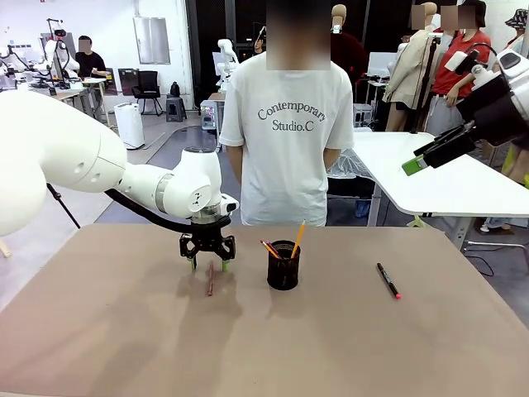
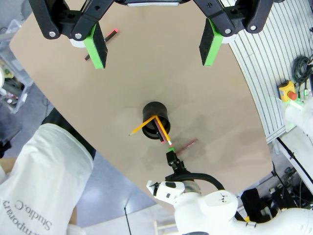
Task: Place the pens into the pen holder.
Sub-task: Pick up a writing instrument from the table and place it into the Pen holder.
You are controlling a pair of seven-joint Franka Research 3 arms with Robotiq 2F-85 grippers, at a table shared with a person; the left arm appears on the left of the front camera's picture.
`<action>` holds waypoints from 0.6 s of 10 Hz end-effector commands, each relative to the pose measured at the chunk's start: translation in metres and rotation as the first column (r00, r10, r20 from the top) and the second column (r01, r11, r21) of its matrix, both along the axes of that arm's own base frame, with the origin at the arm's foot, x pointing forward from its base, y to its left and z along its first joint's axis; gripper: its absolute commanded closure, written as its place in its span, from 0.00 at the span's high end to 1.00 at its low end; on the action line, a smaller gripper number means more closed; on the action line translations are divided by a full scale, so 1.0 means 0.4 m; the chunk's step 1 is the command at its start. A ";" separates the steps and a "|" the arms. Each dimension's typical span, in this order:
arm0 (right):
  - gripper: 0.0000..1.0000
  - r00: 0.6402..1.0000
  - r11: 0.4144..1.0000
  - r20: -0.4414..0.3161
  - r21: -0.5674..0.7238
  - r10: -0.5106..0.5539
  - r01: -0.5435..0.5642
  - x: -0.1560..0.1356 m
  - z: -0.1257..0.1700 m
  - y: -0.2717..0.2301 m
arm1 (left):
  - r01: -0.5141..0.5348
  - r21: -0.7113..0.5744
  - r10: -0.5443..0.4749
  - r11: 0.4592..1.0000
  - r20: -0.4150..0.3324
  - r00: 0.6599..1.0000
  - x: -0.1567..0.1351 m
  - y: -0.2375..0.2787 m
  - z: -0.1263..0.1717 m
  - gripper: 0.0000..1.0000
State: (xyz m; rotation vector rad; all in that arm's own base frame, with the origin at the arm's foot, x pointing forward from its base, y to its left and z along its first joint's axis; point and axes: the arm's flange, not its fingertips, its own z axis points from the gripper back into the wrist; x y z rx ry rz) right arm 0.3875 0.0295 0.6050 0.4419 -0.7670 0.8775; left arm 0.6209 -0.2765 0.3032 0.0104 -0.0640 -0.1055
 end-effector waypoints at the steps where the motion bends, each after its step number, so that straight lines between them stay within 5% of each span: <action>1: 1.00 1.000 1.000 0.001 0.010 0.004 -0.004 0.002 0.001 0.002 | -0.029 0.039 0.028 0.999 0.028 0.999 0.003 0.000 0.003 0.43; 3: 1.00 1.000 1.000 0.001 0.010 0.004 -0.004 0.002 0.001 0.002 | -0.028 0.039 0.027 0.999 0.028 0.999 0.003 -0.001 0.002 0.05; 6: 1.00 1.000 1.000 0.001 0.010 0.004 -0.004 0.002 0.001 0.002 | -0.040 0.041 0.040 0.998 0.011 0.999 0.008 -0.002 -0.006 0.00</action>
